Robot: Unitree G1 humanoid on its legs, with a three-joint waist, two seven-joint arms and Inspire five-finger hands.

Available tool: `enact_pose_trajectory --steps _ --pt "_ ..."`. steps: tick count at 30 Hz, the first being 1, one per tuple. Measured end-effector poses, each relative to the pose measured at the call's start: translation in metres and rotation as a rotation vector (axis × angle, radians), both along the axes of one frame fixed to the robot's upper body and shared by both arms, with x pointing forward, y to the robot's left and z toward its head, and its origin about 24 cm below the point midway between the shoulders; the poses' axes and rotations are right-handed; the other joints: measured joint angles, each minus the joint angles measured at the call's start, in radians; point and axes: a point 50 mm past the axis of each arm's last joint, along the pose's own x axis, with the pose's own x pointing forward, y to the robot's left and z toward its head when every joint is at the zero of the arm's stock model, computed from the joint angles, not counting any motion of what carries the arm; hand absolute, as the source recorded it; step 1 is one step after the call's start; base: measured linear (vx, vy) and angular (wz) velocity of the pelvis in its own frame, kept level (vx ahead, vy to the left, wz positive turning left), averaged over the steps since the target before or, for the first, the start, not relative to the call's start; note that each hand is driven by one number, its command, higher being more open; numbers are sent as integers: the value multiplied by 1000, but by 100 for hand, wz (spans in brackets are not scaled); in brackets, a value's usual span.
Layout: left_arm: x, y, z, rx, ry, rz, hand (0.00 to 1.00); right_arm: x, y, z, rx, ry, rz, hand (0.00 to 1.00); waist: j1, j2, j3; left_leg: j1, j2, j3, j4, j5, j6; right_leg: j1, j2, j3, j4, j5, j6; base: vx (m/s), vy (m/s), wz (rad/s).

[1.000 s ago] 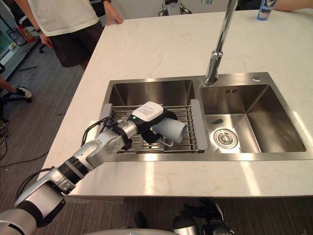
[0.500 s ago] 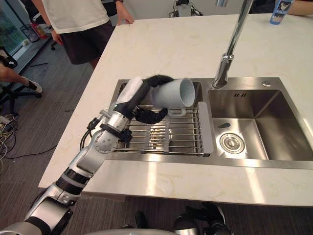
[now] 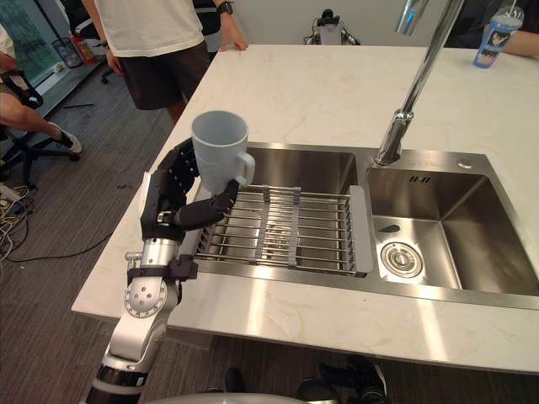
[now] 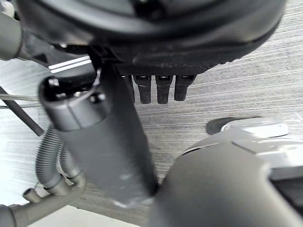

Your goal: Walk over to the sink, pick up the cup, carry it to the dishwasher, place the cup inside the dishwasher, then close the dishwasher door

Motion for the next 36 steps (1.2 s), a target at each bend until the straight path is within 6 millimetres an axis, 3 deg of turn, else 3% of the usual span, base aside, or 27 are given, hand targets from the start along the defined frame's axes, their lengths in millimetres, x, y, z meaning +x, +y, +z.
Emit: enact_pose_trajectory --steps 4,8,12,13,15,17,18,20,21,25,26,28,29,30,32,33,34,36 --pt "-11 2 -5 -28 23 3 30 2 3 1 1 -12 5 90 11 -18 -10 -25 7 35 62 -42 2 -21 -2 38 3 7 5 -8 25 -31" --pt "-17 -6 8 -43 -34 -33 30 19 1 9 -24 -82 7 90 20 -31 -7 -100 33 101 174 -97 12 -104 4 115 53 25 18 -8 27 -48" --pt "-15 -18 16 -54 -73 -85 30 27 -1 14 -56 -118 -5 90 18 -44 2 -150 45 110 266 -137 32 -159 -8 87 124 37 41 -75 44 -13" --pt "-15 -19 18 -56 -84 -89 30 28 -2 15 -62 -123 -9 90 21 -45 1 -160 52 110 267 -137 42 -151 -6 80 102 50 69 -135 24 1" --pt "-15 -14 20 -66 -96 -63 30 30 2 15 -56 -128 -3 90 36 -51 5 -166 51 119 269 -138 71 -186 -23 56 378 -92 88 -155 10 3" --pt "-16 -5 18 -76 -93 -13 30 29 4 14 -51 -123 9 90 59 -59 -5 -181 40 120 268 -118 76 -140 -22 42 462 -142 116 -117 -26 1" --pt "-17 -4 18 -79 -96 -1 30 30 5 14 -52 -125 13 90 67 -63 -8 -197 34 122 272 -109 76 -124 -21 43 432 -142 112 -93 -56 -1" --pt "-18 -2 23 -95 -119 16 30 41 6 17 -53 -155 22 90 92 -60 -14 -291 30 122 281 -62 67 -84 -3 43 197 -168 64 -153 -95 9" --pt "-18 -4 23 -104 -115 9 30 52 5 20 -50 -181 10 90 88 -32 1 -329 48 97 268 -22 62 -54 27 33 72 -117 -18 -205 -104 21" --pt "-21 -16 16 -112 -76 -41 30 45 6 18 -49 -165 -20 90 83 -16 18 -305 91 49 264 22 34 -5 93 14 43 -76 -42 -218 -118 21" --pt "-21 -21 18 -116 -84 -63 30 44 5 18 -58 -171 -30 90 79 -21 18 -311 86 6 249 56 1 -10 90 -10 45 -72 -57 -217 -82 37" --pt "-22 -28 18 -128 -88 -101 30 45 2 20 -75 -178 -48 90 71 -22 22 -341 105 -13 376 -28 11 -28 86 -30 50 -55 -90 -198 -52 27" --pt "-23 -31 19 -133 -89 -118 30 43 0 22 -86 -185 -53 90 70 -23 23 -330 119 -12 481 -100 14 -33 80 -30 57 -47 -101 -164 19 9" --pt "-23 -33 19 -145 -90 -130 30 43 0 24 -90 -201 -52 90 60 -23 23 -291 134 -13 549 -167 7 -38 75 -32 63 -40 -108 -157 45 4" --pt "-23 -36 19 -152 -90 -146 30 42 -1 27 -97 -219 -53 90 51 -14 9 -212 130 -42 524 -236 -17 -69 67 -30 69 -35 -102 -152 95 2" --pt "-23 -38 19 -158 -90 -152 30 42 -2 28 -99 -221 -54 90 47 -5 1 -181 125 -46 470 -249 -30 -75 68 -29 66 -30 -92 -167 189 3" --pt "-21 -40 19 -152 -94 -166 30 42 1 25 -89 -211 -60 90 42 4 -14 -129 97 -50 312 -226 -40 -103 53 -24 67 -20 -67 -120 173 3" --pt "-16 -40 14 -127 -73 -167 30 41 7 24 -69 -207 -57 90 38 -7 -18 -118 67 -48 259 -194 -26 -106 30 -25 47 1 -39 -76 160 5"
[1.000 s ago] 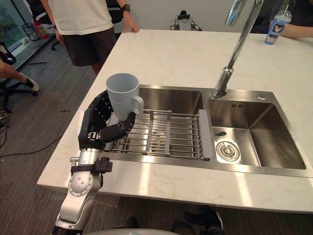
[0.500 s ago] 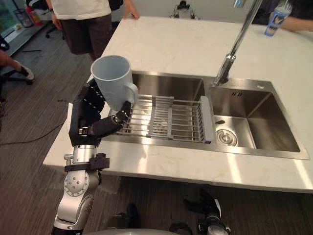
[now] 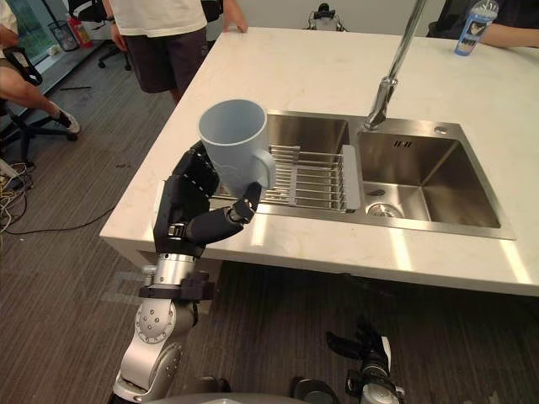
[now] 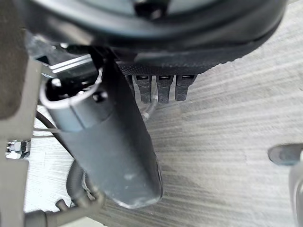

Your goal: Walk over to the sink, pick up the cup, carry it to the dishwasher, place the cup inside the dishwasher, then close the dishwasher door

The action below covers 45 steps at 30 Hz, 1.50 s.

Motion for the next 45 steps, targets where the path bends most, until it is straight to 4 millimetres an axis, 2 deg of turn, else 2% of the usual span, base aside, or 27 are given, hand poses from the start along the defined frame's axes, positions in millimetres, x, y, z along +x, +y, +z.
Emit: enact_pose_trajectory --steps 4,11,14,18,19,20,22,23,24,25,26,27,28,30,31,32,33,34,35,36,37,38,39,41,42,43,45 --pt "6 5 -13 19 60 39 30 -6 7 -4 25 18 1 90 -2 -2 -2 1 -36 8 -8 12 21 15 -27 5 -41 36 29 -30 124 -1" --pt "7 14 -14 29 64 76 30 -6 9 -5 28 21 3 90 0 -23 -19 7 -43 9 -19 21 35 35 -30 9 -84 67 29 -22 30 -1" --pt "3 15 -20 22 91 83 30 -9 9 -6 22 37 6 90 1 -24 -25 7 -57 -33 -31 36 38 62 -35 -37 -92 68 29 -44 -21 43" --pt "1 18 -22 -13 110 119 30 -7 10 -6 11 37 11 90 7 -24 -25 -66 -90 -141 -52 104 34 70 -58 -193 -94 66 29 -104 -13 118" --pt "0 20 -23 -30 119 141 30 -6 8 -5 4 36 3 90 17 -22 -25 -74 -83 -110 -106 109 38 78 -72 -260 -96 66 29 -152 18 174" --pt "-2 25 -25 -41 129 173 30 -4 6 -4 -6 28 -10 90 27 -25 -23 -86 -62 8 -116 93 45 91 -89 -336 -98 66 28 -171 27 177" --pt "-3 33 -28 -62 146 223 30 -3 -5 -1 -44 25 -16 90 25 -18 -26 -101 -22 189 -115 75 50 119 -112 -456 -100 65 29 -83 77 200" --pt "-4 36 -29 -73 152 241 30 -3 -13 0 -65 28 -21 90 17 -14 -28 -109 -3 308 -104 52 81 147 -130 -553 -101 64 29 -43 141 224" --pt "-4 38 -29 -78 152 246 30 -5 -16 0 -72 32 -29 90 14 -16 -27 -109 5 367 -92 40 92 162 -143 -604 -102 61 31 -11 191 235" --pt "-4 41 -29 -74 150 255 30 -5 -21 0 -81 36 -47 90 7 -16 -24 -126 40 477 -23 33 126 182 -168 -689 -88 50 46 27 190 207" --pt "-4 42 -30 -86 157 259 30 -6 -28 2 -102 40 -53 90 8 11 -27 -136 62 512 1 63 116 201 -172 -746 -50 27 68 45 182 216" --pt "-6 43 -32 -99 170 261 30 -6 -34 2 -121 53 -54 90 2 19 -26 -142 59 494 5 123 126 223 -187 -798 -17 9 87 92 205 179" --pt "-10 47 -37 -104 194 276 30 -3 -34 1 -117 59 -50 90 6 8 -26 -143 13 449 7 116 135 250 -228 -847 18 -13 84 95 198 149" --pt "-12 51 -41 -113 211 288 30 14 -28 5 -105 19 -35 90 20 -6 -11 -157 -43 397 57 60 172 271 -317 -878 144 -47 78 114 229 108" --pt "-12 51 -41 -119 215 288 30 19 -27 6 -101 7 -29 90 18 -13 -6 -162 -55 380 80 42 179 269 -348 -855 206 -45 67 146 282 120" --pt "-12 50 -42 -120 219 281 30 28 -23 8 -92 -9 -8 90 2 -19 4 -161 -93 319 115 15 195 241 -408 -750 370 -22 -18 187 298 166" --pt "-12 46 -41 -114 213 250 30 32 -17 8 -72 -19 -1 90 -25 -11 10 -152 -116 243 129 -2 203 175 -416 -537 527 6 -78 232 302 202" --pt "-10 44 -39 -104 205 228 30 33 -12 7 -58 -25 3 90 -32 -15 16 -148 -134 187 123 -9 212 112 -355 -350 588 -56 -25 200 191 173" --pt "-10 42 -39 -99 204 217 30 34 -9 8 -49 -31 9 90 -32 -18 19 -138 -148 156 106 -7 208 74 -308 -257 597 -95 -3 222 126 153" --pt "-10 42 -40 -94 208 212 30 36 -5 8 -41 -41 20 90 -29 -19 20 -113 -170 109 63 -2 202 10 -224 -134 584 -157 4 201 86 140" --pt "-10 42 -41 -92 211 213 30 35 -4 8 -40 -41 26 90 -29 -17 23 -92 -186 68 36 2 197 -34 -167 -58 560 -190 -3 277 77 166" --pt "-10 42 -41 -92 212 212 30 33 -1 7 -35 -38 31 90 -29 -19 30 -66 -200 25 33 12 183 -76 -102 28 518 -213 6 324 14 174" --pt "-10 40 -40 -93 210 203 30 27 2 9 -28 -49 26 90 -26 -28 35 -39 -228 -38 49 5 193 -103 -52 132 500 -220 18 328 -20 170" --pt "-10 37 -40 -97 208 195 30 13 7 13 -21 -65 13 90 -28 -43 32 -10 -264 -118 72 -10 194 -141 0 271 483 -227 32 262 -79 159" --pt "-10 37 -38 -99 203 193 30 10 8 14 -19 -71 11 90 -26 -47 30 -3 -270 -134 75 -18 195 -150 4 289 474 -224 37 278 -109 149" --pt "-11 36 -34 -104 183 188 30 7 10 15 -14 -77 8 90 -9 -61 23 9 -283 -168 79 -30 193 -160 -6 294 443 -212 53 304 -121 119" --pt "-14 37 -24 -113 139 185 30 6 15 18 -2 -96 5 90 15 -95 2 3 -294 -199 102 -50 161 -158 -39 245 361 -183 47 315 -141 99"
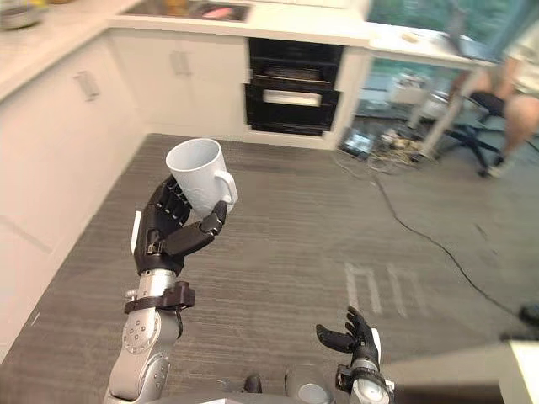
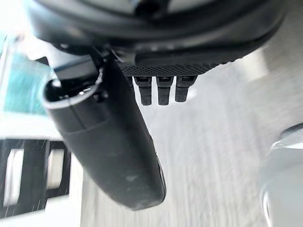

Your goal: Walk over to the sink, pick up the cup, carry it to the dishwasher, place the cup inside the dishwasher, then close the dishwasher door

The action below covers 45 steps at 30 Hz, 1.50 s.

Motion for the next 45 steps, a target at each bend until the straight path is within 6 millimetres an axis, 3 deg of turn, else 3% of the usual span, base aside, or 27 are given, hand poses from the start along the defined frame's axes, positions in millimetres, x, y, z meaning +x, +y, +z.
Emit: enact_pose_trajectory --steps 1,2,12,17,20,22,24,26,27,31,33,34,35,36,37,38,39,40,41,42,43,45 --pt "-1 0 4 -2 -21 -2 30 2 2 3 5 -18 0 90 10 -21 -13 -5 1 -5 7 -4 -7 19 -9 -21 -68 46 -4 195 -96 57" --pt "-11 -5 -26 -28 118 -37 30 -1 -3 7 -35 -25 23 90 36 30 -120 -3 151 42 -5 -41 -61 148 121 -55 -343 199 -48 131 -63 37" --pt "-8 -11 -31 -28 140 -58 30 -7 9 -1 2 14 28 90 28 19 -127 16 162 88 -43 -29 -63 148 126 -36 -369 214 -50 -4 -8 -13" --pt "0 -18 -49 -4 211 -96 30 -17 23 -17 27 107 84 90 26 16 -126 11 172 97 -44 -34 -89 151 111 -111 -389 219 -57 18 -35 2" --pt "6 -16 -44 14 191 -97 30 -4 22 -17 -12 109 114 90 24 19 -96 -12 180 125 -3 -57 -118 151 102 -137 -372 206 -57 34 -13 28" --pt "7 -11 -40 16 174 -76 30 9 18 -14 -40 87 132 90 27 15 -77 -12 166 145 13 -83 -91 117 81 -150 -264 134 -46 3 49 35" --pt "6 -6 -33 10 143 -51 30 21 10 -9 -92 64 157 90 20 -1 -46 -12 111 123 77 -133 -37 42 10 -179 -10 15 -19 25 87 42" --pt "5 -2 -27 9 120 -32 30 24 8 -8 -101 57 158 90 28 5 -25 8 88 94 92 -158 3 -58 -22 -186 237 38 -34 110 97 48" --pt "4 -2 -22 9 100 -29 30 21 12 -9 -90 67 158 90 22 12 -7 30 86 62 107 -173 26 -94 -19 -184 326 20 -32 199 85 64" --pt "2 -4 -11 8 45 -39 30 26 24 -5 -63 33 175 90 20 21 2 84 105 2 106 -233 24 -219 36 -198 248 2 -27 336 42 42" --pt "2 -15 -10 6 40 -91 30 27 21 4 -73 -13 164 90 0 22 2 156 107 -64 65 -252 -5 -280 70 -196 71 52 -20 502 -13 70" --pt "2 -15 -10 5 40 -95 30 27 21 4 -75 -17 163 90 -2 22 2 166 107 -69 58 -253 -7 -284 72 -196 58 60 -20 620 -57 99" --pt "1 -22 -10 -2 40 -120 30 30 19 11 -87 -51 162 90 -24 24 2 237 116 -114 5 -263 -27 -304 87 -199 -54 167 -45 753 -135 104" --pt "1 -25 -11 -10 44 -133 30 29 17 15 -105 -66 168 90 -38 19 -6 272 121 -126 20 -273 -52 -285 84 -201 -65 319 -70 890 -152 105" --pt "1 -30 -12 -24 49 -145 30 30 12 17 -129 -68 179 90 -37 54 -5 282 143 -124 44 -281 -66 -276 92 -223 -35 300 -61 879 -165 56" --pt "2 -32 -13 -36 55 -148 30 35 10 20 -146 -80 198 90 -33 91 -5 258 179 -108 151 -256 -117 -241 108 -263 -14 250 -81 540 -107 18" --pt "2 -33 -14 -43 58 -148 30 36 10 22 -149 -91 203 90 -33 102 -1 228 182 -92 236 -219 -160 -215 113 -274 -12 226 -87 664 -165 20" --pt "3 -36 -16 -54 68 -150 30 36 10 26 -154 -108 214 90 -32 119 9 152 207 -43 456 -75 -205 -139 126 -290 -35 193 -101 524 -147 12" --pt "2 -36 -18 -59 79 -153 30 34 12 27 -156 -114 225 90 -18 124 9 86 243 4 622 119 -211 -63 141 -283 -77 168 -116 793 -191 -1" --pt "1 -37 -19 -58 79 -166 30 29 14 28 -153 -113 223 90 -2 131 8 3 315 55 804 197 -202 35 169 -276 -148 151 -115 645 -134 -12" --pt "1 -38 -19 -53 74 -178 30 27 16 26 -148 -110 215 90 7 130 8 -67 358 78 911 143 -176 98 186 -273 -195 143 -126 740 -147 -15" --pt "1 -37 -19 -50 72 -186 30 27 19 26 -145 -110 210 90 38 114 13 -217 418 143 956 33 -130 215 185 -236 -293 141 -129 558 -90 -27"
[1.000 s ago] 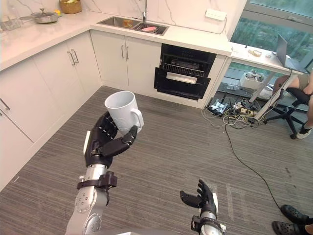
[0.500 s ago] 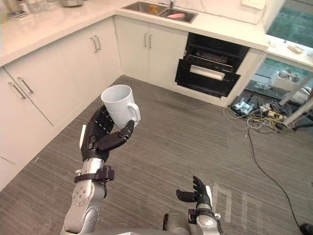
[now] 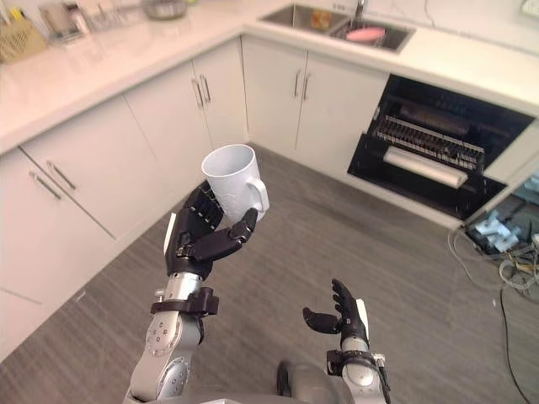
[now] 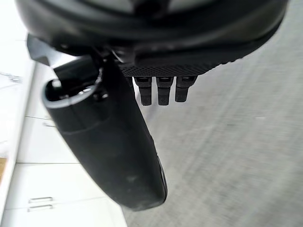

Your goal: Walk over to the sink, pick up the cup, carry it to the dishwasher, place the cup inside the dishwasher, then close the dishwasher door

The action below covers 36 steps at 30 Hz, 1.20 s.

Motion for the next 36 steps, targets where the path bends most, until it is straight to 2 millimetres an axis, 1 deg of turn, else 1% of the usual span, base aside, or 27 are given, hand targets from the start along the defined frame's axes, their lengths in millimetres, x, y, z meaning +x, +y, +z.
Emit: enact_pose_trajectory --steps 1,3,4,5,6,7,8,9,12,13,14,15,16,18,20,22,23,24,25,26,27,28,30,31,32,34,36 --pt "0 0 0 -1 0 -2 30 0 0 0 0 0 -1 90 6 -2 2 -29 16 21 -28 -26 0 27 -5 10 -25 0 0 535 -31 -36" --pt "0 0 -1 -1 5 -1 30 -1 -2 -2 -2 11 -5 90 19 -13 8 -88 27 71 -305 -96 -13 128 -31 41 -100 -7 10 504 54 -32" --pt "0 0 -1 0 6 0 30 -1 -3 -4 -3 19 -8 90 21 -16 9 -88 9 66 -405 -95 -15 146 -44 52 -106 -19 15 486 147 -37" --pt "0 0 -3 4 11 0 30 0 -4 -9 -8 41 -6 90 23 -24 7 -87 -44 35 -610 -77 -17 171 -77 83 -106 -56 37 480 206 -46" --pt "0 -1 -6 7 23 -3 30 1 -8 -13 -22 65 -3 90 22 -21 4 -86 -88 -8 -811 -10 -30 189 -100 105 -106 -89 66 553 279 -50" --pt "0 -1 -8 9 30 -6 30 1 -10 -15 -31 80 -1 90 22 -18 4 -80 -100 -30 -900 46 -38 200 -106 119 -106 -104 77 568 335 -64" --pt "0 -1 -13 19 52 -8 30 -2 -11 -20 -32 110 -2 90 26 -21 4 -49 -122 -55 -936 212 -32 224 -119 159 -104 -128 97 471 293 -45" --pt "2 2 -17 47 69 -5 30 -1 -4 -23 -9 122 -6 90 7 -53 3 -54 -145 -43 -875 161 -8 234 -160 186 -88 -137 98 405 250 -34" --pt "2 3 -19 60 94 -4 30 -2 -5 -24 -8 124 -12 90 -6 -62 3 -90 -133 -25 -684 5 9 226 -165 254 2 -135 102 509 321 -26" --pt "1 3 -21 81 98 -14 30 -1 -6 -23 -6 118 -23 90 -7 -69 0 -55 -132 7 -671 -52 14 180 -168 262 139 -133 106 478 289 -62" --pt "1 6 -21 103 98 -16 30 3 -4 -21 -1 105 -29 90 -3 -87 -1 -10 -140 42 -693 -77 21 104 -183 254 313 -114 141 438 253 -87" --pt "0 10 -22 129 102 -8 30 10 0 -19 7 85 -26 90 -3 -107 4 53 -156 80 -734 -90 32 9 -218 237 509 -54 207 395 190 -84" --pt "0 11 -25 154 114 -8 30 16 4 -16 17 63 -22 90 -27 -112 2 126 -167 107 -777 -108 43 -85 -240 200 684 -71 178 393 174 -66" --pt "0 4 -23 140 107 -27 30 20 8 -8 34 16 -26 90 -56 -94 -1 246 -159 130 -855 -140 52 -214 -223 96 741 -124 111 391 130 -32" --pt "4 -5 -16 137 69 -67 30 29 13 5 47 -55 -20 90 -60 -94 -7 341 -157 172 -931 -154 34 -335 -207 -7 624 -135 94 500 105 -43" --pt "6 -9 -12 137 46 -86 30 36 14 14 48 -107 -15 90 -67 -92 -12 400 -154 202 -965 -169 9 -383 -195 -91 484 -130 83 483 53 -48" --pt "8 -10 -9 150 28 -87 30 41 15 22 49 -150 -10 90 -72 -91 -16 452 -154 225 -994 -184 -10 -413 -167 -130 350 -95 65 579 18 -42" --pt "8 -10 -8 158 19 -83 30 44 15 28 47 -180 -3 90 -85 -108 -35 489 -167 233 -1026 -192 -22 -423 -129 -132 208 10 33 614 14 -25" --pt "8 -11 -9 163 22 -84 30 44 15 29 42 -187 -1 90 -100 -110 -41 509 -173 227 -1040 -194 -26 -413 -121 -124 181 100 13 684 15 4" --pt "8 -14 -15 161 43 -91 30 44 9 30 19 -189 4 90 -115 -71 -56 539 -157 207 -1052 -198 -34 -398 -99 -125 194 148 -56 684 16 -8" --pt "8 -17 -17 159 58 -92 30 46 6 35 8 -206 7 90 -109 -51 -59 539 -136 198 -997 -180 -58 -390 -81 -118 227 104 -71 679 -7 -23" --pt "9 -17 -19 155 70 -86 30 45 7 37 8 -215 11 90 -109 -49 -58 531 -126 191 -940 -161 -67 -372 -79 -120 237 81 -76 645 -74 -30" --pt "7 -21 -29 143 121 -81 30 35 6 49 11 -263 -4 90 -106 -34 -46 415 -40 118 -500 -15 -75 -202 -42 -112 162 36 -78 664 -124 -13" --pt "6 -21 -29 136 125 -81 30 34 7 55 11 -289 -10 90 -99 -31 -47 374 -20 105 -382 -5 -74 -159 -31 -100 134 26 -76 640 -76 -40" --pt "3 -21 -30 124 128 -79 30 36 8 68 8 -349 -14 90 -82 -21 -46 290 20 91 -193 -11 -68 -84 -1 -68 87 18 -77 302 -18 -55" --pt "-1 -21 -32 127 136 -89 30 41 9 87 3 -448 -27 90 -54 -24 -48 154 51 84 -75 -52 -46 3 11 -19 35 -5 -81 395 13 -66" --pt "-4 -19 -36 129 155 -86 30 48 10 96 4 -507 -23 90 -47 -32 -47 55 35 81 -192 -110 14 49 1 32 22 -33 -75 379 82 -63"
